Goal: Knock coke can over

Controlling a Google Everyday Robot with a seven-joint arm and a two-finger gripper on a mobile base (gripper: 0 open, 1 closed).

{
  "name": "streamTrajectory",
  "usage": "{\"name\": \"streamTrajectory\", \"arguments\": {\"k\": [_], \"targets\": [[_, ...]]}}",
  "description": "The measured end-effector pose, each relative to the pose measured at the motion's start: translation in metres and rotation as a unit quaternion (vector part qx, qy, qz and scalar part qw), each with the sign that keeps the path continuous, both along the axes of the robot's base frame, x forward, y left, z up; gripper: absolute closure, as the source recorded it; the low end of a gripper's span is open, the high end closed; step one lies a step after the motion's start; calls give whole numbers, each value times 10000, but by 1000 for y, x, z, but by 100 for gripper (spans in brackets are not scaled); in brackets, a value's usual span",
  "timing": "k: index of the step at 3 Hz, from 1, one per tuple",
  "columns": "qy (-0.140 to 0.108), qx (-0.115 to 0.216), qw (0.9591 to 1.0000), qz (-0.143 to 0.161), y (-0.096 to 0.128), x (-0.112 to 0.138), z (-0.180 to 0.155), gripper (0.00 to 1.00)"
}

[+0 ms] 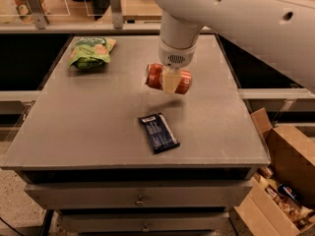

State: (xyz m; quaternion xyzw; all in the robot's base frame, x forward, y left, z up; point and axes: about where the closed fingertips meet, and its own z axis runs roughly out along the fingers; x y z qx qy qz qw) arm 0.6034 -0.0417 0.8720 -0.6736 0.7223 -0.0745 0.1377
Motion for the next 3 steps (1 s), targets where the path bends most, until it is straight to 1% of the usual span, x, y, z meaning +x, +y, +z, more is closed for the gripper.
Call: {"name": "streamTrajectory", "arguments": {"k": [1, 2, 3], "targets": [[148, -234, 9994, -225, -18, -1, -14, 13], [298, -233, 9985, -403, -25, -2, -18, 0], [298, -233, 9985, -403, -25, -2, -18, 0]]}}
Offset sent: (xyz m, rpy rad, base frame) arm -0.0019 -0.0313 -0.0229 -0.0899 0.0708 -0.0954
